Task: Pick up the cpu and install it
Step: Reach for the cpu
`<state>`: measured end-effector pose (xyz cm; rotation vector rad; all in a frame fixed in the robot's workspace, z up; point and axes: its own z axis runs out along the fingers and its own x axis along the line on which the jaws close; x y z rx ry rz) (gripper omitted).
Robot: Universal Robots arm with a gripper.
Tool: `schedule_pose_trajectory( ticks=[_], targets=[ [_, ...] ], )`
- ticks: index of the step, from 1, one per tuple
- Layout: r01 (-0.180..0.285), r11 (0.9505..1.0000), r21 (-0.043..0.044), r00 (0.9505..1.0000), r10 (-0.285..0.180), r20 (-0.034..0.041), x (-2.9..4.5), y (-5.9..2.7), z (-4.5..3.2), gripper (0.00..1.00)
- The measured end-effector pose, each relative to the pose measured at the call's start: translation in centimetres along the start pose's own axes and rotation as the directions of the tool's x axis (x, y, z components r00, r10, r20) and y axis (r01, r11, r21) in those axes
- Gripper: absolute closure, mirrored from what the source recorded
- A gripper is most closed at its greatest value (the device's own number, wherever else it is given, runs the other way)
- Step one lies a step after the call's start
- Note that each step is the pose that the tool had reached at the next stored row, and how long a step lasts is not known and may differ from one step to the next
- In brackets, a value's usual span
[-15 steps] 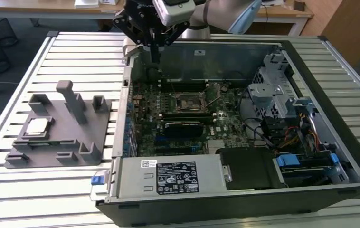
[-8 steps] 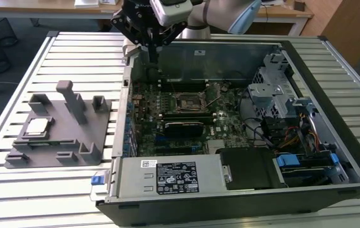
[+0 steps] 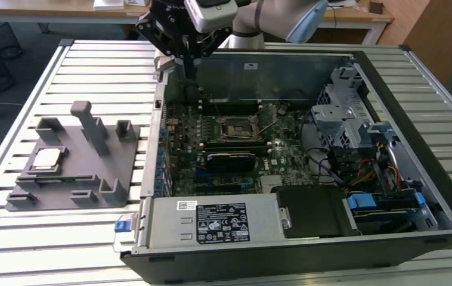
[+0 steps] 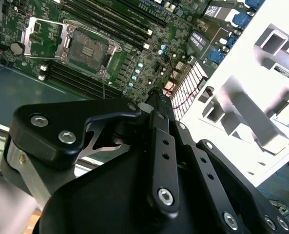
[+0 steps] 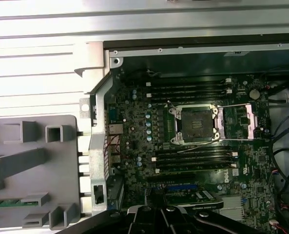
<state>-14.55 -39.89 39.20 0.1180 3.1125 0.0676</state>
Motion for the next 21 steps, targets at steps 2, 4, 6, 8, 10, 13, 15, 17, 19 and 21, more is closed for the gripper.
schedule_pose_trajectory(
  ticks=[2, 4, 6, 8, 10, 13, 15, 17, 19, 21],
  targets=[
    [0.000, 1.0000, 0.0000, 1.0000, 0.000, 0.0000, 0.10, -0.01, 0.00, 0.89],
    [0.000, 1.0000, -0.0001, 1.0000, 0.000, 0.0001, 0.20, -0.01, 0.01, 0.89],
    [0.000, 1.0000, 0.0000, 1.0000, 0.000, 0.0000, 0.31, -0.02, 0.01, 0.89],
    [0.000, 1.0000, 0.0000, 1.0000, 0.000, 0.0000, 0.42, -0.03, 0.01, 0.89],
    [0.000, 1.0000, 0.0000, 1.0000, 0.000, 0.0000, 0.53, -0.04, 0.02, 0.89],
    [0.000, 1.0000, 0.0000, 1.0000, 0.000, 0.0000, 0.73, -0.06, 0.02, 0.89],
    [0.000, 1.0000, 0.0000, 1.0000, 0.000, 0.0000, 0.87, -0.07, 0.03, 0.89],
    [0.000, 1.0000, 0.0000, 1.0000, 0.000, 0.0000, 1.01, -0.08, 0.03, 0.89],
    [0.000, 1.0000, -0.0001, 1.0000, 0.000, 0.0000, 1.15, -0.09, 0.03, 0.89],
    [0.000, 1.0000, 0.0000, 1.0000, 0.000, 0.0000, 1.31, -0.10, 0.03, 0.89]
  ],
)
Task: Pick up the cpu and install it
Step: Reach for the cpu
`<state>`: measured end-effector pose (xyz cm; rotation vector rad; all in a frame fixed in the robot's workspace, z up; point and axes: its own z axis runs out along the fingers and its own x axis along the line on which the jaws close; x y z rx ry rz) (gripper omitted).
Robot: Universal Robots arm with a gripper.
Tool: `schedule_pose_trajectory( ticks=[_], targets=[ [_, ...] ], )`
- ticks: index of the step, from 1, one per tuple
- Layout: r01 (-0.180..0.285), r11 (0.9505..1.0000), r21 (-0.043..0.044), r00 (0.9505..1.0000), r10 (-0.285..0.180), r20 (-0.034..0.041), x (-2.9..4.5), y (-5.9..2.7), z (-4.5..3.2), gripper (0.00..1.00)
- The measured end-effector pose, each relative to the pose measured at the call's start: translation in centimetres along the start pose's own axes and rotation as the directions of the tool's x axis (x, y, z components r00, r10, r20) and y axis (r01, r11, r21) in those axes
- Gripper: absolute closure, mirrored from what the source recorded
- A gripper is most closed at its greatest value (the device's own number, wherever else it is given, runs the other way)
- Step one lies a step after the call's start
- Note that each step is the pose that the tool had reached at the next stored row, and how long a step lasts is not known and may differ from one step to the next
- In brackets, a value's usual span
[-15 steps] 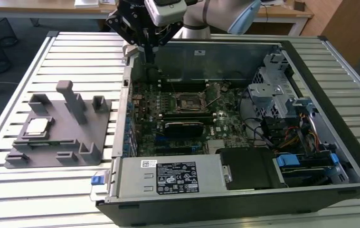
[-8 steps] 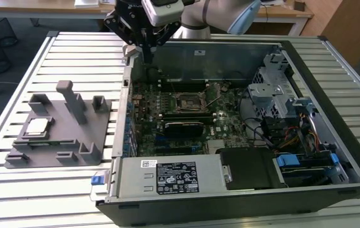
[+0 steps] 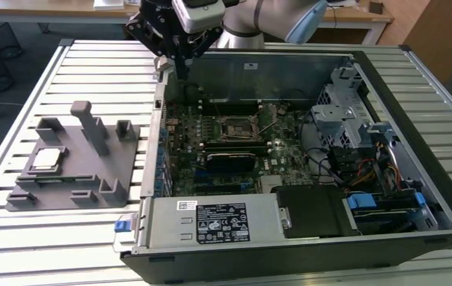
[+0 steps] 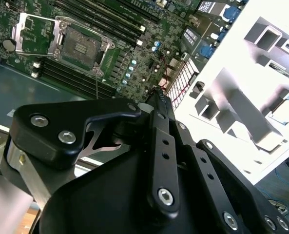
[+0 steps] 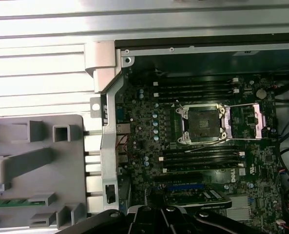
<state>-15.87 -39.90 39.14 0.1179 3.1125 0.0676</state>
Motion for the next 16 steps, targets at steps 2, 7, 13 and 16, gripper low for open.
schedule_pose_trajectory(
  ticks=[2, 7, 13, 16],
  targets=[
    [0.000, 1.0000, -0.0001, 1.0000, 0.000, 0.0000, 0.17, -0.01, 0.00, 0.89],
    [0.000, 1.0000, 0.0000, 1.0000, 0.000, 0.0000, 0.60, -0.05, 0.00, 0.89],
    [0.000, 1.0000, 0.0000, 1.0000, 0.000, 0.0000, 1.13, -0.09, 0.01, 0.89],
    [0.000, 1.0000, 0.0000, 1.0000, 0.000, 0.0000, 1.40, -0.11, 0.01, 0.89]
  ],
)
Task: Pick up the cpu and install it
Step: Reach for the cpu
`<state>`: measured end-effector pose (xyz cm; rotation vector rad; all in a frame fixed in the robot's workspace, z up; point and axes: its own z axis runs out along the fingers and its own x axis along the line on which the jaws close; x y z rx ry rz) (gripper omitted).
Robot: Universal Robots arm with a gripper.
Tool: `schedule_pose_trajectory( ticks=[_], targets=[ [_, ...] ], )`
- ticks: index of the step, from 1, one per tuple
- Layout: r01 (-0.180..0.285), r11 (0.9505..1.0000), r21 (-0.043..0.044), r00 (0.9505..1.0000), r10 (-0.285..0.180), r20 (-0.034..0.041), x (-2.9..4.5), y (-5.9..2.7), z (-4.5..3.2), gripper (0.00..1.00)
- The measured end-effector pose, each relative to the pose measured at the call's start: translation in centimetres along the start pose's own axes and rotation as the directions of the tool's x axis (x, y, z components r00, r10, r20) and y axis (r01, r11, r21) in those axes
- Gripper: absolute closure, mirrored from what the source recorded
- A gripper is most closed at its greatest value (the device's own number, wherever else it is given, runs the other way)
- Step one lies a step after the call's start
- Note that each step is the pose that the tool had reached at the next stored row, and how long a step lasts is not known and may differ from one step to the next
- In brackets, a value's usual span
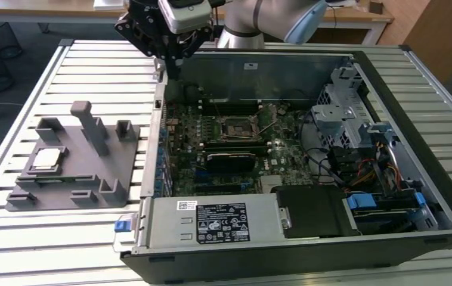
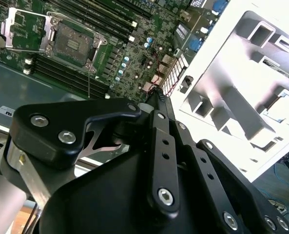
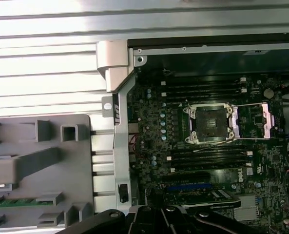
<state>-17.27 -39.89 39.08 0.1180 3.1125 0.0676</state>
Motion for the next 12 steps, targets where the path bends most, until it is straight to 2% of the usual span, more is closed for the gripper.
schedule_pose_trajectory(
  ticks=[12],
  targets=[
    [0.000, 1.0000, 0.0000, 1.0000, 0.000, 0.0000, 1.05, -0.08, 0.02, 0.89]
  ],
)
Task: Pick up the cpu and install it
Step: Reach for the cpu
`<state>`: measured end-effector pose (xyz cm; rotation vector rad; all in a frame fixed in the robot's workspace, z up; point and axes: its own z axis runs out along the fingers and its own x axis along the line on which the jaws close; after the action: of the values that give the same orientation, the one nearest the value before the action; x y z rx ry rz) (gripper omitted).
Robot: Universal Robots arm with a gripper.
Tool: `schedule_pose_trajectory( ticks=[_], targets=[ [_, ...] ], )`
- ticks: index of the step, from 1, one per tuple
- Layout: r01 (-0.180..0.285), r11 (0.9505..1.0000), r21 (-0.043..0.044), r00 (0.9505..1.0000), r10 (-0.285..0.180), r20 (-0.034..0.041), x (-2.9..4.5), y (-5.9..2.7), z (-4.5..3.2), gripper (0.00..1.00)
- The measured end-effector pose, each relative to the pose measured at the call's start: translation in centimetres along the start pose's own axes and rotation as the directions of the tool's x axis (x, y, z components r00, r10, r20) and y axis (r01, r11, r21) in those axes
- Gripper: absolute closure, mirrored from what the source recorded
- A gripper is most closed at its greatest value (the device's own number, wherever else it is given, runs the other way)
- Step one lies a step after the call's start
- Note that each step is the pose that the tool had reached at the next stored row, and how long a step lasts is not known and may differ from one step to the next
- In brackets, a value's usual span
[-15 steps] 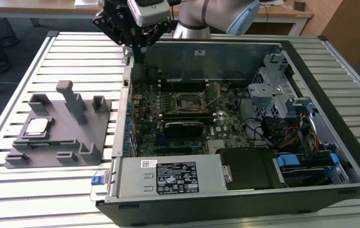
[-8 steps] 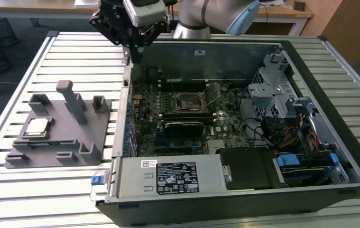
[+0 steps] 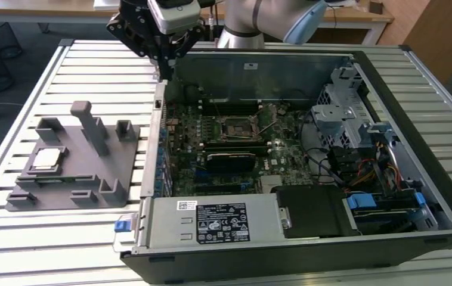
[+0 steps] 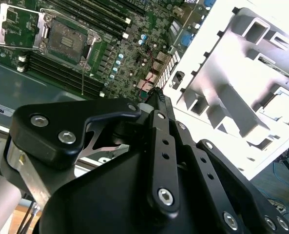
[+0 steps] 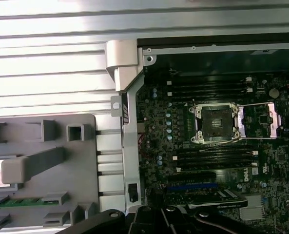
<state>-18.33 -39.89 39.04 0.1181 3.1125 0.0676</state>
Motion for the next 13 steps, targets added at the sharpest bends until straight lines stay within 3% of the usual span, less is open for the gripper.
schedule_pose_trajectory(
  ticks=[13],
  targets=[
    [0.000, 1.0000, -0.0001, 1.0000, 0.000, 0.0000, 1.28, -0.10, 0.02, 0.89]
  ],
)
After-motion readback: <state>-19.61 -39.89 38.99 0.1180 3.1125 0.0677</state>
